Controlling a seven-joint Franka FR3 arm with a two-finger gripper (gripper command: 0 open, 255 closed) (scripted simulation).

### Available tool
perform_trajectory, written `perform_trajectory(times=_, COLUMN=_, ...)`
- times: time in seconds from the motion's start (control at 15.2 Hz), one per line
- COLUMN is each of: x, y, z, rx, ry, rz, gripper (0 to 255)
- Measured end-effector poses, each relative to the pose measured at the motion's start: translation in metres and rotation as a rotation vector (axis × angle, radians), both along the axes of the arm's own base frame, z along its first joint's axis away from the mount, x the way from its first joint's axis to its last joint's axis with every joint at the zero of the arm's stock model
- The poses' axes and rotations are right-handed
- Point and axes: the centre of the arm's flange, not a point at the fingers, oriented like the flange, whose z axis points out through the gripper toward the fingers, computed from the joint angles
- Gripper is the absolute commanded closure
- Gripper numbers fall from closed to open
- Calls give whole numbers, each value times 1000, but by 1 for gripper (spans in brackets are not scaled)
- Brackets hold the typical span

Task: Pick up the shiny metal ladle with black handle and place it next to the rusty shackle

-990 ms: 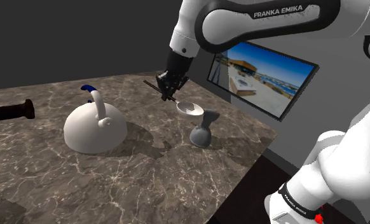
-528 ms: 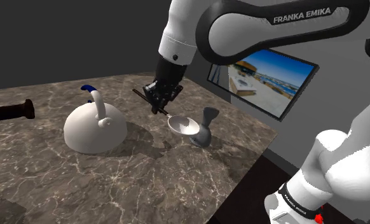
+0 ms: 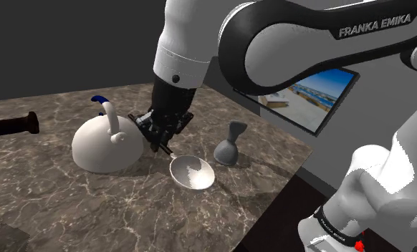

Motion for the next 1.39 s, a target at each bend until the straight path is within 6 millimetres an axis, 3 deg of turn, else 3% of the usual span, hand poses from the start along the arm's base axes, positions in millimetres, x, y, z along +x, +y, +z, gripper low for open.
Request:
perform_trajectory(times=0.33, x=-32, y=45, z=0, rx=0, ry=0, rz=-1, gripper=255)
perform_trajectory(times=1.39, x=-34, y=47, z=-82, rx=0, ry=0, rz=-1, gripper=255)
